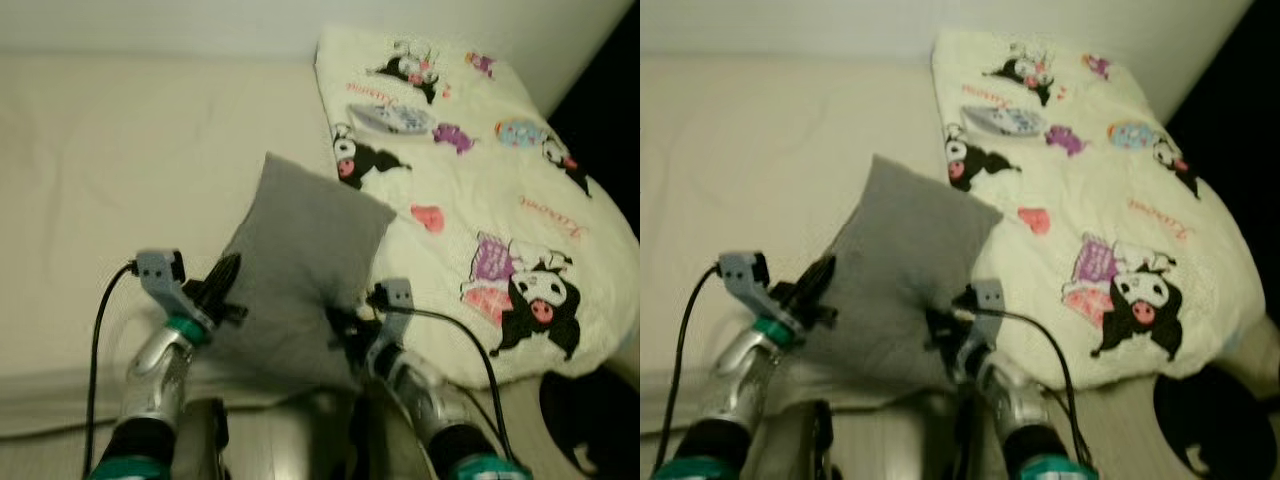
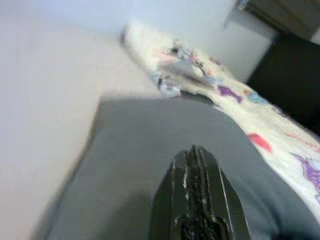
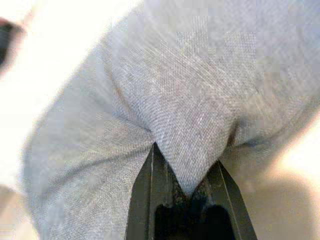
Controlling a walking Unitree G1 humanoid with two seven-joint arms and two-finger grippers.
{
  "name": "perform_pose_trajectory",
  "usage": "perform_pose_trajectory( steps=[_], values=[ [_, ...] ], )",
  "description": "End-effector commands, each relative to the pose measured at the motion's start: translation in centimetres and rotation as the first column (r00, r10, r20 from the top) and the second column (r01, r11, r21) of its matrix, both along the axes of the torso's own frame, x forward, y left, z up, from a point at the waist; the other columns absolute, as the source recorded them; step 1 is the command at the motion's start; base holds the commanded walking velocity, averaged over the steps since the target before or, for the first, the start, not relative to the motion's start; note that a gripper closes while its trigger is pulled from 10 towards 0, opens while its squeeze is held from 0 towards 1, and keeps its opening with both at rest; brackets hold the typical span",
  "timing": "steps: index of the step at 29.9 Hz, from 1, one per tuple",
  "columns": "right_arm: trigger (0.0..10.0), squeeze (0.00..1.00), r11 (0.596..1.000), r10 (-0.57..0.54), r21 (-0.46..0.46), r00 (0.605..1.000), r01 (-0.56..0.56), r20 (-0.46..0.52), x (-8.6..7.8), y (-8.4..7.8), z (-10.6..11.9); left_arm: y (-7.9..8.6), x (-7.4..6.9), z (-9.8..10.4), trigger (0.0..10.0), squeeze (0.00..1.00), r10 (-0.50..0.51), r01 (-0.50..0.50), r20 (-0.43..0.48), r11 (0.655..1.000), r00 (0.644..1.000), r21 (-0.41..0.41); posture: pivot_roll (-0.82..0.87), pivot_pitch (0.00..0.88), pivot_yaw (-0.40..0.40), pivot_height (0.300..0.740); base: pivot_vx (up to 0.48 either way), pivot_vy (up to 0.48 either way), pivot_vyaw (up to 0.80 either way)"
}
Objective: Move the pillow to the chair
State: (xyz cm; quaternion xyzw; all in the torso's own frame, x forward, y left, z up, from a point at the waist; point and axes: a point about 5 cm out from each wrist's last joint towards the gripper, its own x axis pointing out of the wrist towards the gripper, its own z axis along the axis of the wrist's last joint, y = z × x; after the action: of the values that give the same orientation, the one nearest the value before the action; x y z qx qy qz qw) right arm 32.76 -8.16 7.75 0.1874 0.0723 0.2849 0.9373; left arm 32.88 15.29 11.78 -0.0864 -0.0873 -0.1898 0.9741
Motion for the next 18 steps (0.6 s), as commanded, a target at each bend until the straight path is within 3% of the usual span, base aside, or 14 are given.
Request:
perform_pose_trajectory(
  steps=[1, 2, 3, 4, 5, 6, 16, 18],
  values=[
    [0.0, 0.00, 0.998, -0.068, 0.021, 0.995, 0.067, 0.067, 0.6, -1.1, 1.3, 0.2, -0.2, -0.3, 0.0, 0.00, 0.038, -0.037, -0.010, 0.996, 0.999, 0.087, 0.11, 0.000, -0.058, 0.595, 0.000, 0.000, 0.00],
    [0.0, 0.00, 0.996, -0.083, 0.034, 0.993, 0.080, 0.087, 0.6, -1.1, 1.6, 0.2, -0.1, -0.1, 0.0, 0.00, 0.066, -0.066, -0.001, 0.987, 0.998, 0.145, 0.11, 0.000, -0.056, 0.595, 0.000, 0.000, 0.00],
    [0.0, 0.00, 0.993, -0.112, 0.049, 0.989, 0.108, 0.098, 0.6, -1.2, 1.9, 0.2, 0.1, 0.0, 7.6, 0.00, 0.104, -0.100, -0.014, 0.981, 0.995, 0.167, 0.11, 0.000, -0.056, 0.595, 0.000, 0.000, 0.00],
    [0.0, 0.00, 0.989, -0.139, 0.056, 0.985, 0.134, 0.097, 0.5, -1.3, 1.9, 0.2, 0.2, 0.1, 10.0, 0.00, 0.133, -0.126, -0.031, 0.977, 0.991, 0.171, 0.11, 0.000, -0.056, 0.595, 0.000, 0.000, 0.00],
    [3.5, 0.00, 0.988, -0.152, 0.051, 0.983, 0.148, 0.099, 0.4, -1.3, 2.0, 0.3, 0.3, 0.3, 10.0, 0.00, 0.158, -0.149, -0.039, 0.972, 0.987, 0.179, 0.11, 0.000, -0.056, 0.595, 0.000, 0.000, 0.00],
    [10.0, 0.00, 0.989, -0.150, 0.036, 0.984, 0.147, 0.097, 0.2, -1.3, 1.8, 0.3, 0.3, 0.6, 10.0, 0.00, 0.182, -0.172, -0.044, 0.969, 0.982, 0.175, 0.11, 0.000, -0.049, 0.595, 0.000, 0.000, 0.00],
    [10.0, 0.00, 0.984, -0.174, 0.038, 0.980, 0.172, 0.092, 0.1, -1.9, 1.9, 0.5, -0.2, 0.7, 10.0, 0.00, 0.205, -0.190, -0.057, 0.962, 0.977, 0.197, 0.11, 0.000, -0.042, 0.595, 0.000, 0.000, 0.00],
    [10.0, 0.00, 0.980, -0.194, -0.035, 0.980, 0.196, 0.041, 0.0, -2.8, 0.7, 1.6, -0.3, 0.3, 10.0, 0.00, 0.220, -0.208, -0.094, 0.970, 0.971, 0.125, 0.11, 0.000, -0.044, 0.595, 0.000, 0.000, 0.00]
  ],
)
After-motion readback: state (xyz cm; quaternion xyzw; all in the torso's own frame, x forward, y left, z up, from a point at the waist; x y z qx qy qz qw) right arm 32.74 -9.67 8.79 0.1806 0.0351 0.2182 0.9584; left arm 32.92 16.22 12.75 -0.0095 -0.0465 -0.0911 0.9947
